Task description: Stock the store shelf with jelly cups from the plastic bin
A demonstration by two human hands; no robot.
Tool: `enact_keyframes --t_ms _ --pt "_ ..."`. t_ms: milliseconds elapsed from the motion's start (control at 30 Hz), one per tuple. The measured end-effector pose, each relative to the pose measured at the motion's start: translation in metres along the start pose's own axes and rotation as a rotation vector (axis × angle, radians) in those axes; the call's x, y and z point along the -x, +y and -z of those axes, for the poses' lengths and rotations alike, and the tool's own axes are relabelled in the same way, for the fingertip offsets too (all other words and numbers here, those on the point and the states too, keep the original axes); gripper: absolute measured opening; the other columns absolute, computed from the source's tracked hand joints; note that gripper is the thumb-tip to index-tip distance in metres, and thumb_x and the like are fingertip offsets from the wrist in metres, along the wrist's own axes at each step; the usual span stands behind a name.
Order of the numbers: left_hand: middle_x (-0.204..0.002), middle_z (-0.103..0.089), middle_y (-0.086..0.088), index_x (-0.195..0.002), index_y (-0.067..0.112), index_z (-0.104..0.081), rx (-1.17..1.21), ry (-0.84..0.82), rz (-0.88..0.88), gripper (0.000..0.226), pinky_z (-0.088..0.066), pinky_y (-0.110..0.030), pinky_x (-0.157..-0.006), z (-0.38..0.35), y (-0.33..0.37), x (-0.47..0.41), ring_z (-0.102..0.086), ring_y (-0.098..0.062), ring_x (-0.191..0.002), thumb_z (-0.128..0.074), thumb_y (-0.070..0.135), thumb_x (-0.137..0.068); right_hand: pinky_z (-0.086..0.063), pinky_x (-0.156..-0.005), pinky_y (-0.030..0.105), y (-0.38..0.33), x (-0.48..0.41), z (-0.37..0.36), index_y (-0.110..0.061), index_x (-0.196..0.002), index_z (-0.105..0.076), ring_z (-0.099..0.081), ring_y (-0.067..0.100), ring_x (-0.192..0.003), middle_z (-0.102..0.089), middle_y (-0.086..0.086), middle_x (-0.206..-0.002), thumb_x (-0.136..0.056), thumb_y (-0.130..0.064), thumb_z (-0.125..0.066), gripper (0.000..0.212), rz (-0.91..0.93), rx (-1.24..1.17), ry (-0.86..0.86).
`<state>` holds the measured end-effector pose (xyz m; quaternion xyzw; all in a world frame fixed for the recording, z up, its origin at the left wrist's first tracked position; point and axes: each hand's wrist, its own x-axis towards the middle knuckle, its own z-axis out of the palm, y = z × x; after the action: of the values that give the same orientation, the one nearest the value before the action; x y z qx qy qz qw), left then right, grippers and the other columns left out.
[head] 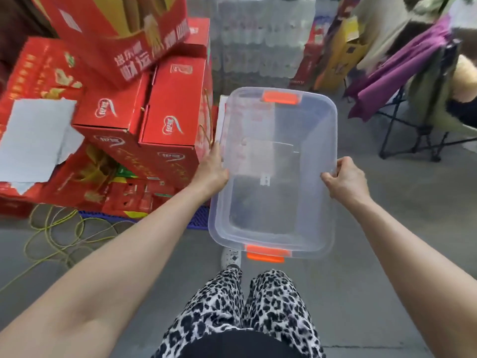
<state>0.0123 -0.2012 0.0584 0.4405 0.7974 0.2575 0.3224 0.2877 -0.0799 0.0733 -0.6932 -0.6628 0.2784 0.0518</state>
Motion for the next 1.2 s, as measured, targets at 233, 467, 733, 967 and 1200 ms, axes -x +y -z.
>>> enact_keyframes --t_ms 233,467,733,967,1200 --pt "-0.155 -0.022 -0.018 -0.155 0.025 -0.001 -0.110 0.041 0.186 0.081 -0.031 -0.052 -0.110 -0.022 0.017 -0.119 -0.032 -0.038 -0.137 -0.046 0.005 -0.091 -0.051 -0.085 0.041 -0.040 -0.140 -0.014 -0.017 -0.125 -0.036 -0.064 0.036 -0.096 -0.067 0.014 -0.107 -0.081 -0.026 -0.061 0.051 0.067 0.130 -0.178" --pt "-0.151 -0.028 -0.018 -0.155 0.014 -0.003 -0.302 0.117 0.371 0.070 -0.027 -0.043 -0.111 -0.045 0.008 -0.199 -0.031 -0.036 -0.136 -0.032 -0.004 -0.095 -0.054 -0.081 0.041 -0.064 -0.248 -0.052 -0.025 -0.128 -0.027 -0.068 0.031 -0.088 -0.072 0.010 -0.096 -0.074 -0.035 -0.056 0.062 0.161 0.198 -0.349" --pt "-0.146 -0.033 -0.015 -0.155 0.013 0.001 -0.412 0.163 0.477 0.080 -0.030 -0.045 -0.111 -0.056 -0.004 -0.233 -0.039 -0.035 -0.127 -0.031 -0.015 -0.088 -0.056 -0.078 0.045 -0.079 -0.285 -0.083 -0.022 -0.121 -0.028 -0.068 0.034 -0.080 -0.071 0.011 -0.092 -0.065 -0.033 -0.050 0.061 0.238 0.157 -0.482" --pt "-0.155 -0.028 -0.011 -0.149 0.009 -0.028 -0.289 0.240 0.447 0.047 -0.021 -0.038 -0.114 -0.063 0.008 -0.210 -0.026 -0.028 -0.141 -0.028 0.014 -0.103 -0.053 -0.079 0.041 -0.085 -0.284 -0.082 -0.016 -0.107 -0.029 -0.065 0.037 -0.087 -0.067 0.014 -0.099 -0.078 -0.024 -0.054 0.040 0.310 0.273 -0.470" --pt "-0.140 -0.047 -0.012 -0.135 0.006 -0.048 -0.429 -0.002 0.209 0.039 -0.034 -0.041 -0.108 -0.036 0.036 -0.135 -0.040 -0.029 -0.129 -0.046 0.014 -0.097 -0.042 -0.084 0.044 -0.117 -0.233 -0.051 -0.020 -0.142 -0.020 -0.043 0.038 -0.116 -0.042 0.014 -0.129 -0.088 -0.023 -0.056 0.066 0.697 0.639 -0.381"
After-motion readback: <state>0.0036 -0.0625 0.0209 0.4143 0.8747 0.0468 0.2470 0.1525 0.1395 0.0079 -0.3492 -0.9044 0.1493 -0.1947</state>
